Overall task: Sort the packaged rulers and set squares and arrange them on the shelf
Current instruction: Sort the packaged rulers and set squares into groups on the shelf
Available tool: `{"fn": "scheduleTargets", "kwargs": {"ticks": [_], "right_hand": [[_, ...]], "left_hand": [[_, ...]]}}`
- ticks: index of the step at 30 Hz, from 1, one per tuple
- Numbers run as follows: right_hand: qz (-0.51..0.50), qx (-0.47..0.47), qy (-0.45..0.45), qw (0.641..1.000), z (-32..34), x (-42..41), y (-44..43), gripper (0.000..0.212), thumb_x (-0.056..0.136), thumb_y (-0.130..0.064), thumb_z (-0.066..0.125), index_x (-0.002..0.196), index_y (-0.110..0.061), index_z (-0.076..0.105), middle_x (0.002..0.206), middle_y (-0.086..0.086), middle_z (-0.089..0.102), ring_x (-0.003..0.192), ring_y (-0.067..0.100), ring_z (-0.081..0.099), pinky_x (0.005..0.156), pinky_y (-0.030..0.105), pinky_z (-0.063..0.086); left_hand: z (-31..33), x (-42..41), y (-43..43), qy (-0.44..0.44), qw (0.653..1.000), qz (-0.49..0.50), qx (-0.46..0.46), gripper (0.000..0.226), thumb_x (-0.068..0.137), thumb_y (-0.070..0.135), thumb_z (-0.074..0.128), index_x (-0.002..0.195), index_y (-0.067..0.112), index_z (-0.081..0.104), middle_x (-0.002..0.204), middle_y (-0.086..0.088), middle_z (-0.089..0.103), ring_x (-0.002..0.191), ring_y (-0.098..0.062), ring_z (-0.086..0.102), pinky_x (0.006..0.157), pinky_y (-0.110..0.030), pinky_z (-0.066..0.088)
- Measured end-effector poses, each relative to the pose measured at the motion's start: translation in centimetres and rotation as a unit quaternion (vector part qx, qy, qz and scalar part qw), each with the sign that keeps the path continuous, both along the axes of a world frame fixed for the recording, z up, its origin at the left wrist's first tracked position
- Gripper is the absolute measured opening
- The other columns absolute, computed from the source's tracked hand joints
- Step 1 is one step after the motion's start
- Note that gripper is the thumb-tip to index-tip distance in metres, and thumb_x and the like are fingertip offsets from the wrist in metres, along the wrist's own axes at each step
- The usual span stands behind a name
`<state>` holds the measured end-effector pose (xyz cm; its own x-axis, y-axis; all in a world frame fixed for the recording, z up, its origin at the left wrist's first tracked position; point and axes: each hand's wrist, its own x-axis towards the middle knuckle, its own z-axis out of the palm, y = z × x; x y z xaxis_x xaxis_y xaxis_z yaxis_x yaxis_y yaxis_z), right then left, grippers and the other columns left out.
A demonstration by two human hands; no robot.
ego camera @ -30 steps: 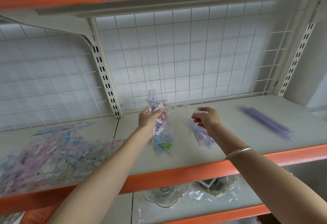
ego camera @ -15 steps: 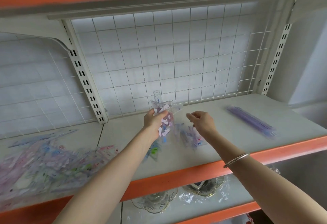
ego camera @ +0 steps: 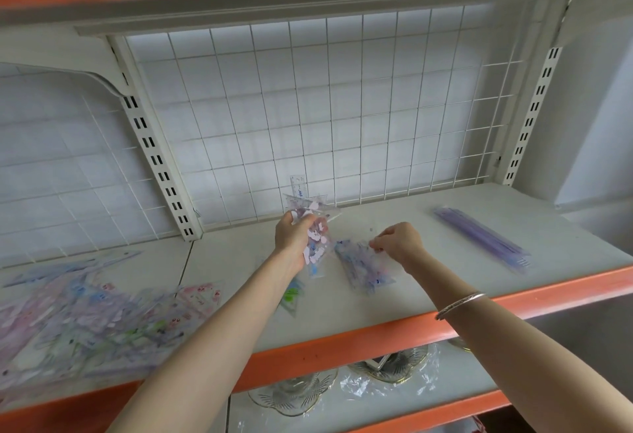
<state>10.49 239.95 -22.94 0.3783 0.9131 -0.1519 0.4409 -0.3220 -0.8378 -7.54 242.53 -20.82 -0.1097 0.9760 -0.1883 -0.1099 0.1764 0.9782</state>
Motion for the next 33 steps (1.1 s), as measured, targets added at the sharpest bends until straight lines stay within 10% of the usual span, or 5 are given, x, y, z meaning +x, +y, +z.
{"fn": "scheduleTargets", "kwargs": {"ticks": [8,18,25,33], "right_hand": [[-0.005,0.036,-0.128,0.991,0.2,-0.9,-0.4,0.026,0.078,-0.017,0.074,0.098,-0.008,0.059,0.087,0.002,0.054,0.079,0.019,0.051,0.064,0.025,0.037],[0.104,0.087,0.147,0.980,2.6,-4.3,-0.6,0.013,0.086,-0.017,0.067,0.085,-0.004,0.070,0.071,0.002,0.066,0.057,0.011,0.054,0.053,0.017,0.038],[0.036,0.081,0.231,0.969,2.3,-3.6,0.0,0.009,0.090,-0.003,0.057,0.083,-0.002,0.061,0.071,0.008,0.065,0.047,0.012,0.048,0.047,0.021,0.035],[0.060,0.131,0.350,0.926,2.5,-4.9,0.2,0.012,0.088,0.009,0.056,0.079,0.002,0.055,0.075,0.022,0.063,0.065,0.031,0.067,0.065,0.028,0.060]], "left_hand": [[0.6,0.5,-0.1,-0.030,0.999,-0.037,0.005,0.011,0.091,0.004,0.055,0.102,0.006,0.057,0.094,-0.017,0.064,0.068,-0.026,0.061,0.053,-0.025,0.050],[0.1,0.0,0.3,-0.016,1.000,-0.024,-0.007,0.070,0.083,0.008,0.072,0.143,0.009,0.036,0.131,-0.009,0.053,0.115,-0.025,0.054,0.088,-0.035,0.048],[0.6,-1.2,0.2,-0.087,0.995,-0.033,-0.019,0.006,0.096,0.009,0.056,0.099,0.007,0.052,0.091,-0.015,0.069,0.062,-0.021,0.064,0.052,-0.025,0.048],[1.0,-5.2,1.1,-0.044,0.998,0.051,0.011,0.008,0.098,0.009,0.051,0.105,0.007,0.048,0.079,-0.011,0.066,0.055,-0.019,0.058,0.043,-0.019,0.041]]}}
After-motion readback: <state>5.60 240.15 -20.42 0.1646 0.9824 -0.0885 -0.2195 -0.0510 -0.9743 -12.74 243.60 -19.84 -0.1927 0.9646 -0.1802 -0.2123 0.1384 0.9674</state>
